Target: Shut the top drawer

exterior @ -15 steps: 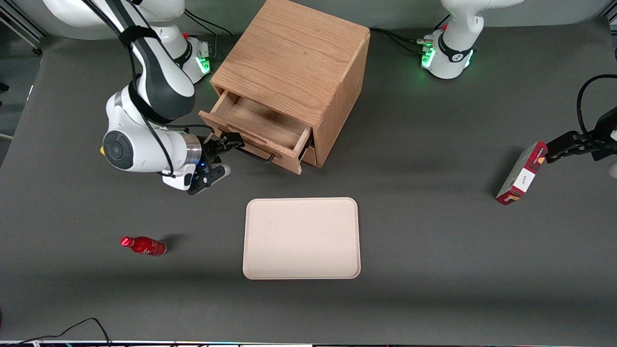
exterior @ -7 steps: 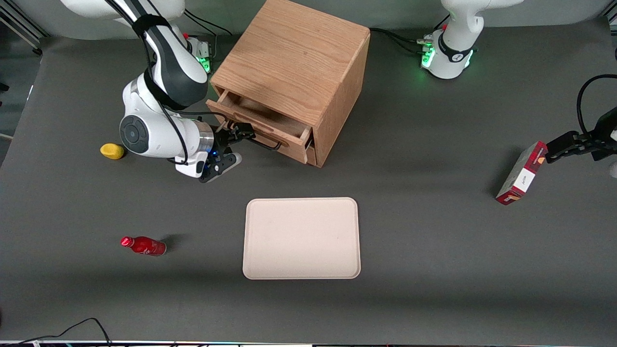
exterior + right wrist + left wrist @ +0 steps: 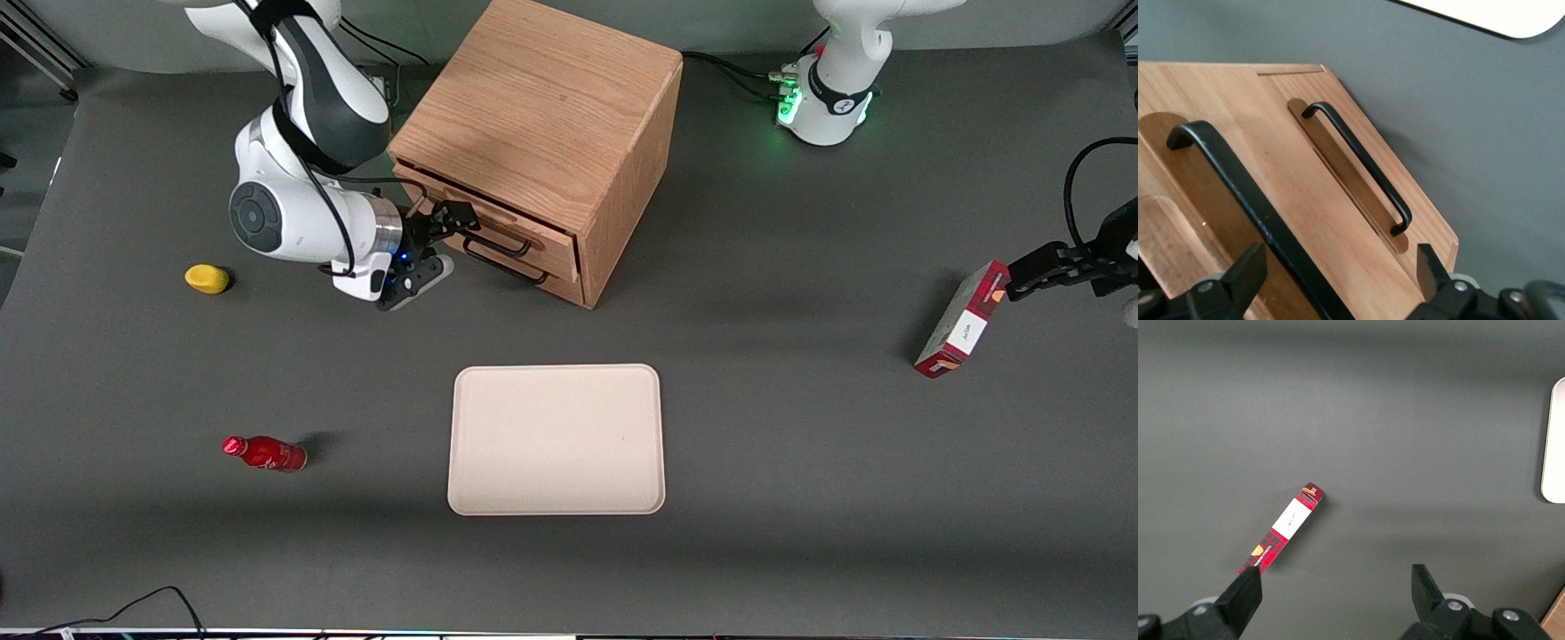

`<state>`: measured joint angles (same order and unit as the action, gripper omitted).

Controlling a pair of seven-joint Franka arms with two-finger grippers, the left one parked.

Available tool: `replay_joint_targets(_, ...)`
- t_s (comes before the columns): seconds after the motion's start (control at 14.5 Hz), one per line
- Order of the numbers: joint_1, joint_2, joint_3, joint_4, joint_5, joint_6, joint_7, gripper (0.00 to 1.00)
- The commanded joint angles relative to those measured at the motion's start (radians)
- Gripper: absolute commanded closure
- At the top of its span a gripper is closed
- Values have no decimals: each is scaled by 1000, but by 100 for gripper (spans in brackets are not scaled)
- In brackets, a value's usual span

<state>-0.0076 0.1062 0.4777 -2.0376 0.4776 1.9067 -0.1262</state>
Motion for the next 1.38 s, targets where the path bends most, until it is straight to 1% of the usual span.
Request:
replay_joint_targets(0.0,0,-65,13,-59,42,18,13,0)
replay_joint_targets(0.07,0,-69,15,-65,62,18,13,0)
replay_joint_targets(0.14,1,-74,19,-66,64,23,13,0)
replay_joint_targets(0.41,0,-69,18,-52,64,25,11,0)
replay_joint_targets(0.55,-3,-54,15,-12,50,23,10,0)
replay_joint_targets(0.83,-9,-53,-1,110,-25,-26,16,0)
replay_joint_targets(0.96,-9,-53,-17,222,-92,-107,35,0)
replay_joint_targets(1.17,-8,-53,-27,444,-163,-271,230,0)
replay_joint_targets(1.31,-5,-56,-27,601,-264,-406,400,0)
